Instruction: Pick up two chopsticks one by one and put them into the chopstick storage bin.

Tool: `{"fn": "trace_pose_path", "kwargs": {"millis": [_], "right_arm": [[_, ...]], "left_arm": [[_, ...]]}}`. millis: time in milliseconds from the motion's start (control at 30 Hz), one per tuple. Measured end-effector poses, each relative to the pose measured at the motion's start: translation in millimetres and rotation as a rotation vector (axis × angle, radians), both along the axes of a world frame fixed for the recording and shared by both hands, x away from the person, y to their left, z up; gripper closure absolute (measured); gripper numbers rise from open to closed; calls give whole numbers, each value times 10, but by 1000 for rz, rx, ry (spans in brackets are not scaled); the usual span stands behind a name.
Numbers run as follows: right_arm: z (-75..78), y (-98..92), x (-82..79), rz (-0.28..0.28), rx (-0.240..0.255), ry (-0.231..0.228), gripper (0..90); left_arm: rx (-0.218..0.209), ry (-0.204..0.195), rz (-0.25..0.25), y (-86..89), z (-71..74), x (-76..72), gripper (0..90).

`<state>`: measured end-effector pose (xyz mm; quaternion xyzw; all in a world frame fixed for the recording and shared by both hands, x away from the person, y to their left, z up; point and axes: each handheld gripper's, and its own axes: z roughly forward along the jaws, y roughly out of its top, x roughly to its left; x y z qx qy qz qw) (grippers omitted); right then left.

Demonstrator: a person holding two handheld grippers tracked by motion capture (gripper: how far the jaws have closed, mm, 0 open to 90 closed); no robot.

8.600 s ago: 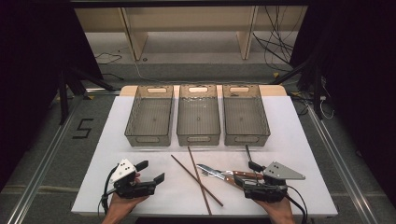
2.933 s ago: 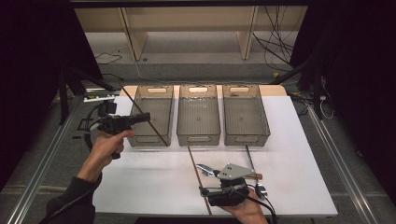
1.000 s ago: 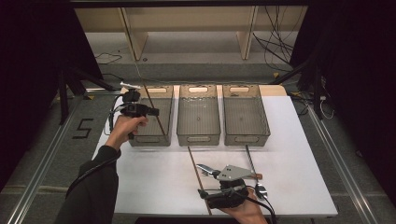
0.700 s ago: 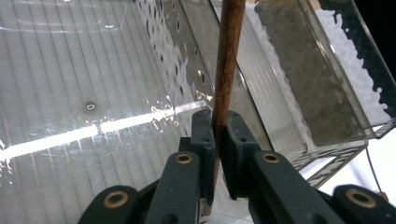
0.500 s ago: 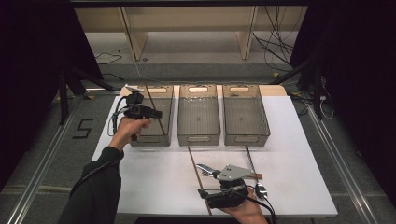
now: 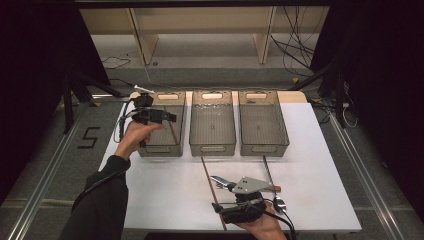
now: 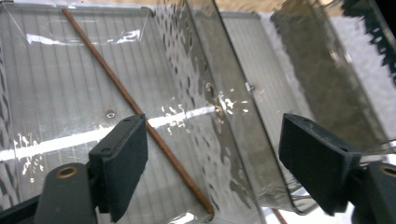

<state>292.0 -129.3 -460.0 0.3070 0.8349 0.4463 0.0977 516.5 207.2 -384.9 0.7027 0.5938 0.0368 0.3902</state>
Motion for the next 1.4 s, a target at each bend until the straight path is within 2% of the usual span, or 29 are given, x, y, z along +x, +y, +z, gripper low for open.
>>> {"fn": "trace_pose_path", "kwargs": {"millis": [133,233,300,367,400,433,500,700,800,867,933,967,1000,1067,1133,1167,1400], "right_arm": [[-1,-1,13,-13,-13,5,253],[-1,1,26,-43,-35,16,258],[-10,7,43,-53,-51,32,261],[-11,13,46,-62,-57,36,262],[2,27,57,-68,-83,45,262],[16,32,67,-64,-95,51,262],[44,49,86,-59,-109,63,262],[70,115,93,-42,-167,77,264],[72,160,102,-38,-195,86,268],[73,186,114,-29,-209,95,273],[78,228,139,-25,-242,119,280],[78,228,139,-25,-242,119,280],[81,249,165,-19,-265,125,289],[82,267,185,-19,-278,133,302],[79,275,191,-16,-282,135,306],[71,290,198,-12,-301,138,310],[27,351,219,12,-350,161,361]], "left_arm": [[-15,-33,-29,-13,43,-135,214],[-5,-48,-64,-73,54,-275,204],[-20,-75,-87,-114,59,-420,202],[-24,-81,-98,-128,57,-477,201],[-25,-99,-113,-146,50,-601,194],[-25,-99,-113,-146,50,-601,193],[-18,-123,-116,-154,30,-723,192],[-22,-193,-120,-132,-57,-1072,188],[-10,-213,-119,-104,-135,-1204,188],[-3,-216,-119,-90,-193,-1264,187],[28,-225,-135,-97,-222,-1309,183],[28,-234,-140,-100,-234,-1348,183],[22,-238,-163,-96,-280,-1421,180],[25,-241,-173,-89,-312,-1456,177],[21,-244,-179,-80,-374,-1522,177],[14,-249,-177,-78,-400,-1557,176],[4,-302,-190,-116,-548,-1736,174]]}}
